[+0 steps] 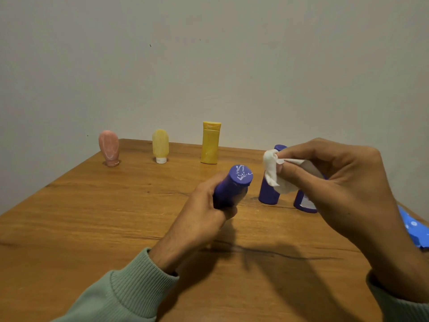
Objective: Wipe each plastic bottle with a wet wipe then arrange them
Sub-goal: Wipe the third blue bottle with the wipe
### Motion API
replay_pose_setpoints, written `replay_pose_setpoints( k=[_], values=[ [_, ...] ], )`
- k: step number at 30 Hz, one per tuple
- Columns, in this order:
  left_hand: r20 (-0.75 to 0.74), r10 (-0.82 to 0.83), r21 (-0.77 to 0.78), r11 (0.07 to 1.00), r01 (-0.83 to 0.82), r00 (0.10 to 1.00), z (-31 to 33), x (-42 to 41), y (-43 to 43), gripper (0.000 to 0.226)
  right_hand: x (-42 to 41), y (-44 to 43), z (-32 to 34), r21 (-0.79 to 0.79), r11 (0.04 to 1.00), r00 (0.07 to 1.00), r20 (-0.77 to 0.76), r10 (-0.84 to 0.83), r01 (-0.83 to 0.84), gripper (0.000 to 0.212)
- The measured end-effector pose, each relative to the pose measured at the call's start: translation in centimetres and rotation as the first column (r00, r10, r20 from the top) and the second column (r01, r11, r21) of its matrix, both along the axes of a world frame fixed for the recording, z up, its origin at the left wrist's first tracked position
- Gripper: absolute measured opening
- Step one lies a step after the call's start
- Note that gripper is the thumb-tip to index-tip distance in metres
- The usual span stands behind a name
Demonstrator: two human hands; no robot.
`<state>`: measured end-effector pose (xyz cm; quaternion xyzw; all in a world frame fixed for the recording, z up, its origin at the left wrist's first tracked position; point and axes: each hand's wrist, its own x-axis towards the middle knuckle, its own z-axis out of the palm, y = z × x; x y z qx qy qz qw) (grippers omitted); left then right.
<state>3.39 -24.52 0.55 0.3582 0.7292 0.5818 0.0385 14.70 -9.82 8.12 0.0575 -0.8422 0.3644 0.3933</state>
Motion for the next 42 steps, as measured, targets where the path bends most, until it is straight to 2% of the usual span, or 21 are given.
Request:
replay_pose_setpoints(
  k=[6, 11, 17, 21, 26, 32, 38, 42],
  values=[
    [-0.055, 0.025, -0.069, 0.997, -0.028, 0.998, 0.0, 0.0, -0.3, 0.056, 0.3, -0.2, -0.1, 0.02, 0.999, 0.998, 0.051, 0.036, -0.037, 0.019],
    [-0.062, 0.022, -0.116, 0.993, -0.029, 0.998, 0.1, 0.3, -0.4, 0.06, 0.1, -1.2, -0.8, 0.154, 0.986, 0.992, 0.115, 0.044, -0.062, 0.018],
    [-0.109, 0.076, -0.18, 0.979, -0.095, 0.991, 0.0, 0.6, -0.3, 0.062, -0.4, -1.5, -1.3, 0.202, 0.978, 0.998, 0.024, -0.052, 0.046, 0.017],
    [-0.11, 0.108, -0.16, 0.979, -0.125, 0.988, -0.3, 0.5, -0.3, 0.061, -0.1, -1.9, -1.1, 0.238, 0.971, 0.998, 0.06, 0.018, -0.032, 0.016],
    [-0.126, 0.098, -0.171, 0.978, -0.119, 0.987, -0.3, 0.7, -0.3, 0.061, -0.3, -1.5, -1.4, 0.229, 0.969, 0.995, 0.007, -0.101, 0.096, 0.018],
    [-0.123, 0.094, -0.125, 0.986, -0.109, 0.988, -0.7, 0.6, -0.1, 0.06, 0.6, -2.0, -0.8, 0.216, 0.975, 0.994, 0.107, 0.029, -0.051, 0.014],
    [-0.144, 0.086, -0.156, 0.982, -0.109, 0.986, -0.5, 0.7, 0.0, 0.064, 0.2, -1.7, -1.0, 0.224, 0.971, 0.995, 0.032, -0.097, 0.087, 0.014],
    [-0.114, 0.088, -0.089, 0.991, -0.099, 0.99, -0.8, 0.3, -0.1, 0.066, 1.0, -2.0, -0.4, 0.223, 0.974, 0.992, 0.122, 0.004, -0.031, 0.01]
  ],
)
